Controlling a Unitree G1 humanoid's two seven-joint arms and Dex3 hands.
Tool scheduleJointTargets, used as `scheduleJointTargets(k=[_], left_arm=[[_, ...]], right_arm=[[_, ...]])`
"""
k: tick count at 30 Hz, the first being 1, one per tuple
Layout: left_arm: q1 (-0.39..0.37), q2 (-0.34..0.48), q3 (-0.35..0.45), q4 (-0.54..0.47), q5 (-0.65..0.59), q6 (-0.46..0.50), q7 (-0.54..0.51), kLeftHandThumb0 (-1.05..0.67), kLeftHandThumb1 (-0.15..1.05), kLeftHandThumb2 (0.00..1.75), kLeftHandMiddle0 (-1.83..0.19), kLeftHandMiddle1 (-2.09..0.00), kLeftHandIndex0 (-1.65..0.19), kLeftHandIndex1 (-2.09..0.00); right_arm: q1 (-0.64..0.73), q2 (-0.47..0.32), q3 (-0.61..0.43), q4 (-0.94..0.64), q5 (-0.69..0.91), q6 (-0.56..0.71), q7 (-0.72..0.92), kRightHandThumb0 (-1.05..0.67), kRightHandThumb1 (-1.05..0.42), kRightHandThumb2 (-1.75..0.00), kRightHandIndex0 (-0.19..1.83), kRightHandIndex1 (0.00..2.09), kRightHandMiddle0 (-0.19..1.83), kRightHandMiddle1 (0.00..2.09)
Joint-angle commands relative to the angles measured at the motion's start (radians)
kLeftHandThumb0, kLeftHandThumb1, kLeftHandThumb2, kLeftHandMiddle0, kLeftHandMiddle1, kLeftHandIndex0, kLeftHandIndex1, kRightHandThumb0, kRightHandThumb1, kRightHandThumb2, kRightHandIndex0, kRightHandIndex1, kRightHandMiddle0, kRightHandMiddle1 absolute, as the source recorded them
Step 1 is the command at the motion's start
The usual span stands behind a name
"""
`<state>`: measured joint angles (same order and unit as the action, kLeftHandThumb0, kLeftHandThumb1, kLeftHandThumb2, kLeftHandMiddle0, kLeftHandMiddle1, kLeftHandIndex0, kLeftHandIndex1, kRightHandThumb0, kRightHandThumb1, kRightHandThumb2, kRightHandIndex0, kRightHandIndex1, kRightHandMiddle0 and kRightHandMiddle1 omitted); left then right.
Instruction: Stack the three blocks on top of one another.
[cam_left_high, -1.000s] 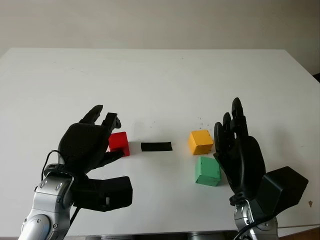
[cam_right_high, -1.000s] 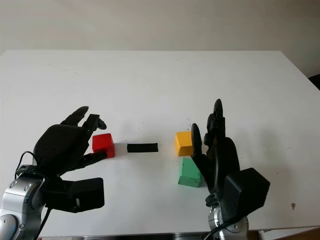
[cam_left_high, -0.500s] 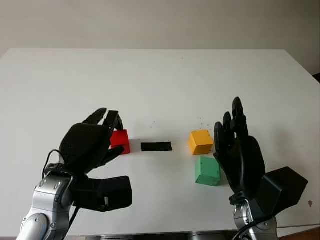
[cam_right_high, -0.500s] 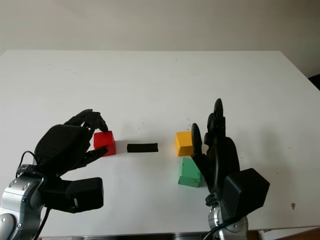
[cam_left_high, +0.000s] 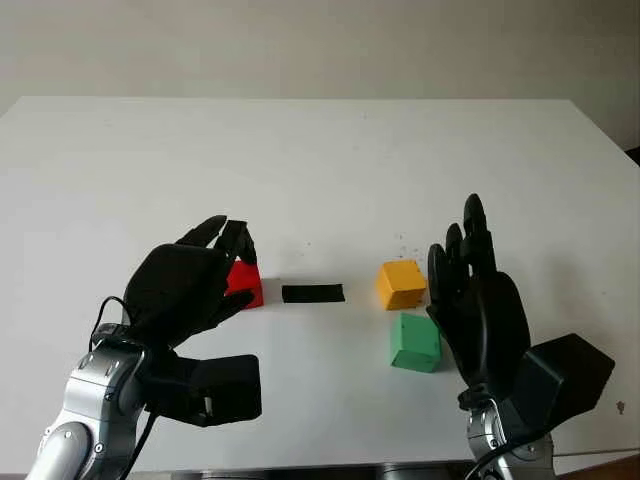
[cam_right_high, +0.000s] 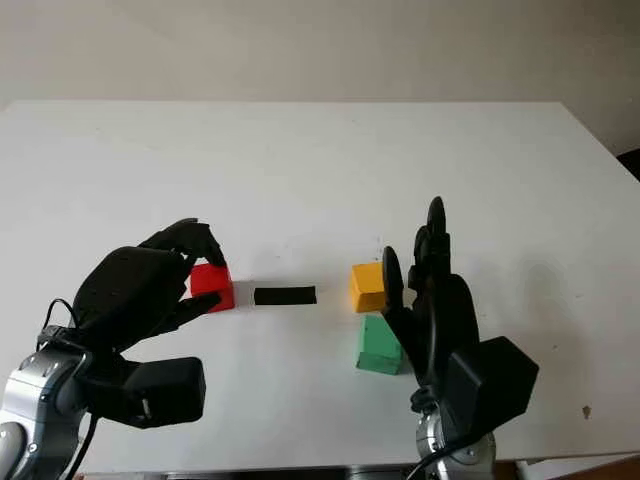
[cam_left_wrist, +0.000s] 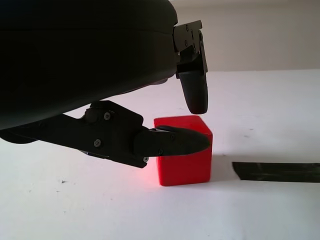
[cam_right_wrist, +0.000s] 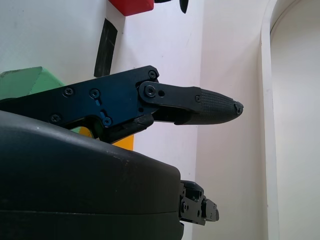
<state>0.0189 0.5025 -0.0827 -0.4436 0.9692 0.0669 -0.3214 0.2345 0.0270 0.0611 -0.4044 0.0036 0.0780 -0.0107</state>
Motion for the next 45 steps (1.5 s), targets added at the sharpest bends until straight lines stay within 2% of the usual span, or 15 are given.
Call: scheduleJointTargets(k=[1,5,12,15,16,19,21,24,32,39,45], left_arm=[[-0.005,0.014,0.028,-0.025,-0.041,-0.015,0.004,-0.37,1.05,0.37,-0.16,-0.06,0.19,-1.72],[-0.022,0.036,0.062,-0.052,-0.122,-0.035,-0.021,-0.38,1.05,0.37,-0.18,-0.07,0.19,-1.72],[-0.053,0.059,0.098,-0.119,-0.200,-0.016,-0.096,-0.39,1.05,0.31,-0.21,-0.07,0.17,-1.72],[-0.056,0.050,0.104,-0.129,-0.206,-0.016,-0.076,-0.40,1.05,0.29,-0.19,-0.06,0.13,-1.64],[-0.055,0.054,0.101,-0.134,-0.188,-0.009,-0.080,-0.42,1.05,0.29,-0.15,-0.05,0.13,-1.54],[-0.056,0.064,0.092,-0.154,-0.142,0.029,-0.126,-0.61,1.05,0.34,0.02,-0.05,0.05,-0.83],[-0.057,0.065,0.084,-0.172,-0.108,0.062,-0.171,-0.80,1.05,0.37,0.13,-0.05,-0.01,-0.32],[-0.046,0.052,0.058,-0.178,-0.028,0.103,-0.209,-0.91,1.05,0.39,0.18,-0.04,0.01,-0.11],[-0.018,0.039,0.005,-0.138,0.088,0.123,-0.233,-0.98,1.05,0.45,0.19,-0.04,-0.01,-0.08],[-0.010,0.031,-0.031,-0.086,0.132,0.127,-0.238,-0.99,1.05,0.44,0.19,-0.04,-0.05,-0.09],[-0.014,-0.018,-0.061,-0.051,0.191,0.173,-0.218,-0.97,1.05,0.39,0.19,-0.04,-0.07,-0.09]], right_arm=[[0.003,0.002,-0.001,-0.011,0.003,-0.012,-0.001,-0.62,-1.05,-0.50,-0.13,0.06,-0.11,0.06],[0.006,0.005,0.002,-0.014,0.003,-0.009,-0.004,-0.62,-1.05,-0.50,-0.13,0.06,-0.11,0.06],[0.011,0.005,0.009,-0.011,-0.005,-0.017,-0.009,-0.63,-1.05,-0.50,-0.13,0.06,-0.11,0.06],[0.014,0.006,0.012,-0.011,-0.004,-0.014,-0.010,-0.64,-1.05,-0.50,-0.13,0.05,-0.11,0.05],[0.014,0.008,0.013,-0.011,-0.005,-0.015,-0.012,-0.64,-1.05,-0.50,-0.13,0.06,-0.11,0.05],[0.016,0.010,0.017,-0.014,-0.008,-0.012,-0.017,-0.64,-1.05,-0.50,-0.12,0.06,-0.10,0.06],[0.018,0.009,0.019,-0.013,-0.010,-0.015,-0.018,-0.64,-1.05,-0.51,-0.13,0.05,-0.11,0.05],[0.020,0.010,0.020,-0.009,-0.009,-0.024,-0.019,-0.63,-1.05,-0.51,-0.13,0.05,-0.11,0.05],[0.022,0.009,0.019,-0.002,-0.012,-0.037,-0.020,-0.63,-1.05,-0.52,-0.13,0.05,-0.11,0.05],[0.024,0.011,0.018,-0.003,-0.007,-0.044,-0.020,-0.62,-1.05,-0.51,-0.13,0.05,-0.11,0.05],[0.025,0.010,0.019,-0.007,-0.010,-0.037,-0.021,-0.62,-1.05,-0.51,-0.13,0.05,-0.11,0.05]])
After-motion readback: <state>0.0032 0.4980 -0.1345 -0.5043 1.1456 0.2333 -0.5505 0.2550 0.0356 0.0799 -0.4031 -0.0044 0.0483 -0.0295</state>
